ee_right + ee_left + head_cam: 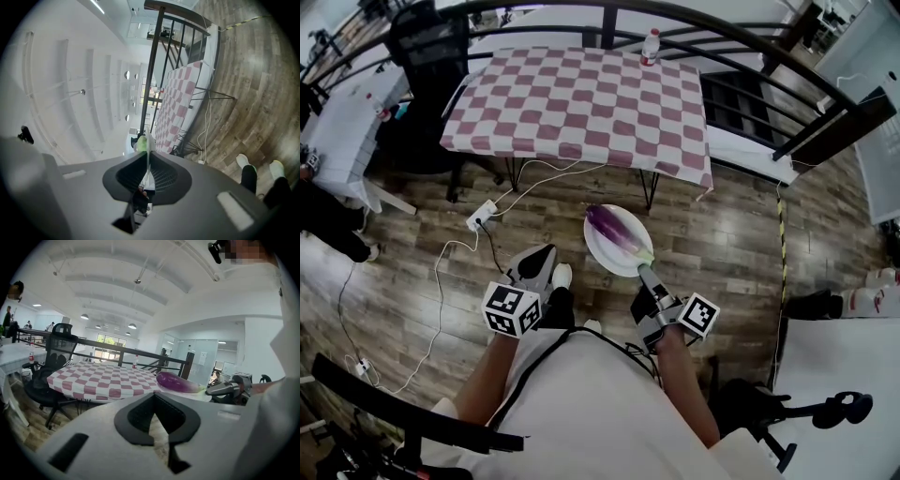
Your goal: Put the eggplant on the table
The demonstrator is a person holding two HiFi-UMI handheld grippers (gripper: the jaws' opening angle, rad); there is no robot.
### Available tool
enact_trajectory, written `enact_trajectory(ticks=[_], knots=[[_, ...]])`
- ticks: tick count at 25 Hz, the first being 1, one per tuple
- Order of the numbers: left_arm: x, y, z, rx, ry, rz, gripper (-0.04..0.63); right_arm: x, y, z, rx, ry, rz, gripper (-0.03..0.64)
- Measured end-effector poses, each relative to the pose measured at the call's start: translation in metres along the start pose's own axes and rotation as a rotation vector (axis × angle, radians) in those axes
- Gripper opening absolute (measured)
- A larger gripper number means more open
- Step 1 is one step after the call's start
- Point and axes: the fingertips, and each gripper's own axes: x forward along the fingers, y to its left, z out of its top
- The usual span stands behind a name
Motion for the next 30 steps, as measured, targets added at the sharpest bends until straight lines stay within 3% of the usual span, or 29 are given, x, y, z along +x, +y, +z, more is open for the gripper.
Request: enact_trajectory(ticks=[18,30], knots=[[0.085,0.087,0.075,0.024,0.0,-0.052,0.006,0.114,0.026,0.057,-0.01,-0.04,0.0,0.032],[0.123,0.148,0.106,0.029,0.001,-0.103,0.006,0.179,0.037,0.073,-0.015,-0.096,-0.001,0.032]])
